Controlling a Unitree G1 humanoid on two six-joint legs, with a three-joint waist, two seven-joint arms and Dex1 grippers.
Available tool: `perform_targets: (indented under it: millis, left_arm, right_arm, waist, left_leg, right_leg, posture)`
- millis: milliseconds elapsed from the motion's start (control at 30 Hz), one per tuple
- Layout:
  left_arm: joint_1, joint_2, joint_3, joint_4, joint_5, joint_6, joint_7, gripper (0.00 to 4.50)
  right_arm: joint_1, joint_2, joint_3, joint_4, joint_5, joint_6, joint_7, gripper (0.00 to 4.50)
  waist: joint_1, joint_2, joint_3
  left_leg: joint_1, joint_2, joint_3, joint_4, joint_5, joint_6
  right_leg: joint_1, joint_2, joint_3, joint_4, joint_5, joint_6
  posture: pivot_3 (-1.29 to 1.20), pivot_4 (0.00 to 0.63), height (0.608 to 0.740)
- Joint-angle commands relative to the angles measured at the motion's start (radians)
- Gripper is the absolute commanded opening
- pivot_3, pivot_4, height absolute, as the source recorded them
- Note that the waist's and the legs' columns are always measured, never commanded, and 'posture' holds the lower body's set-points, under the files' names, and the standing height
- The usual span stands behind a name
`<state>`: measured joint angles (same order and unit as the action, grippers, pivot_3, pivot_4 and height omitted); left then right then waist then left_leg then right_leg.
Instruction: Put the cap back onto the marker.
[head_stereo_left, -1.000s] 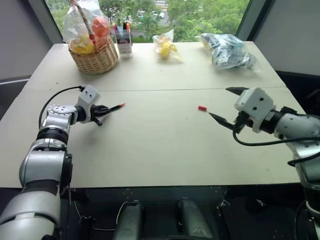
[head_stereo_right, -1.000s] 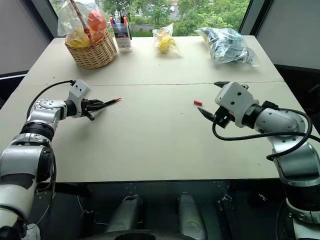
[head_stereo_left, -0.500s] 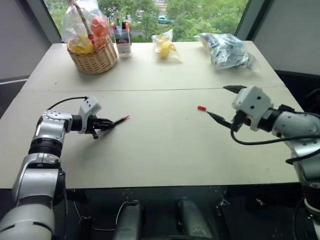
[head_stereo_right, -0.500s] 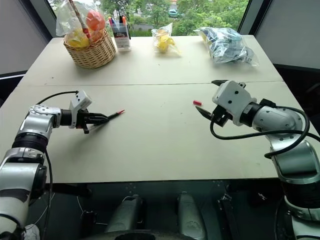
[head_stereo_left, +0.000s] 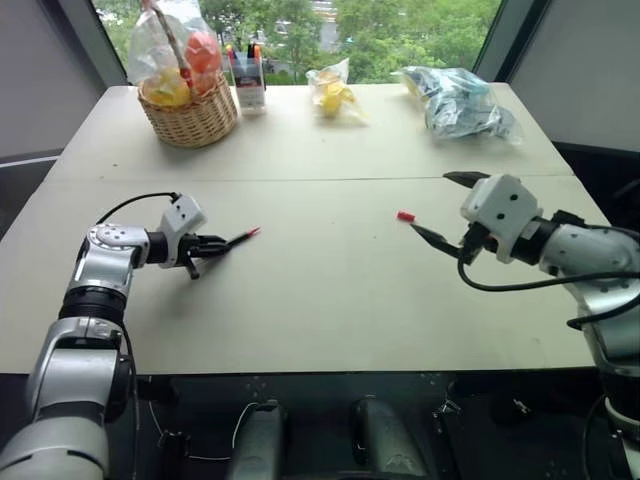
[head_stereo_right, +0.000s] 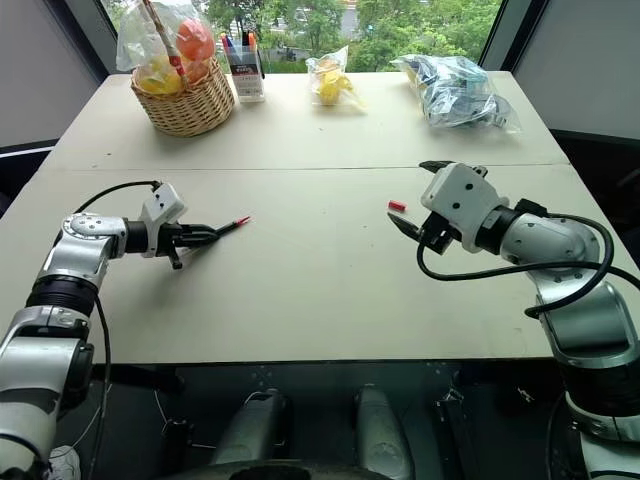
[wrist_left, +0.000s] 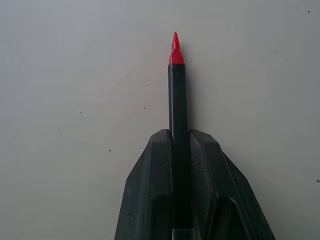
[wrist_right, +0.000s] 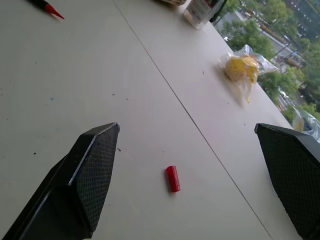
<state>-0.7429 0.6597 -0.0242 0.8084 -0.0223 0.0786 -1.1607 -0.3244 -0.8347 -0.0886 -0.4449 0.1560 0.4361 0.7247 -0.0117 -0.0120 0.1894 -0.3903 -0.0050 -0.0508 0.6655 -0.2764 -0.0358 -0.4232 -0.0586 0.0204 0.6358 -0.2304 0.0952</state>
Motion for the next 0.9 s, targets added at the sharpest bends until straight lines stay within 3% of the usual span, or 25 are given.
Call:
perform_targets:
  millis: [33,100,233,533,900]
  left_arm:
    - [0.015,0.004,0.017,-0.040,-0.023,-0.018,0.010,0.82]
    - [0.027,0.005,0.016,-0.053,-0.030,-0.019,0.011,1.48]
    - [0.052,0.003,0.027,-0.100,-0.058,0.003,0.003,3.40]
    - [0.077,0.008,0.018,-0.131,-0.067,0.025,0.010,3.40]
    - [0.069,-0.011,-0.015,-0.040,-0.030,0.008,0.038,3.40]
  right_arm:
    - [-0.020,-0.003,-0.006,-0.006,-0.004,-0.017,0.000,4.50]
    - [-0.022,-0.004,-0.004,-0.005,-0.004,-0.017,0.001,4.50]
    - [-0.025,-0.003,0.001,-0.003,-0.005,-0.018,0.004,4.50]
    - [-0.037,0.000,0.006,0.008,-0.009,-0.022,0.007,4.50]
    - [-0.044,-0.003,0.006,0.010,-0.009,-0.022,0.006,4.50]
  waist:
    - [-0.001,0.000,0.000]
    - [-0.001,0.000,0.000]
    - [-0.001,0.000,0.000]
    - [-0.001,0.000,0.000]
    - [0.000,0.000,0.000]
  left_leg:
    - [0.000,0.000,0.000,0.000,0.000,0.000]
    - [0.000,0.000,0.000,0.000,0.000,0.000]
    - [0.000,0.000,0.000,0.000,0.000,0.000]
    - [0.000,0.000,0.000,0.000,0.000,0.000]
    - [0.000,0.000,0.000,0.000,0.000,0.000]
  right_leg:
    - [0.000,0.000,0.000,0.000,0.000,0.000]
    - [0.000,0.000,0.000,0.000,0.000,0.000]
    - [0.000,0.000,0.000,0.000,0.000,0.000]
    - [0.000,0.000,0.000,0.000,0.000,0.000]
    - [0.000,0.000,0.000,0.000,0.000,0.000]
  posture:
    - [0.00,0.150,0.740]
    - [0.00,0.150,0.740]
    - [0.00,0.150,0.740]
    - [0.00,0.150,0.740]
    - [0.00,0.150,0.740]
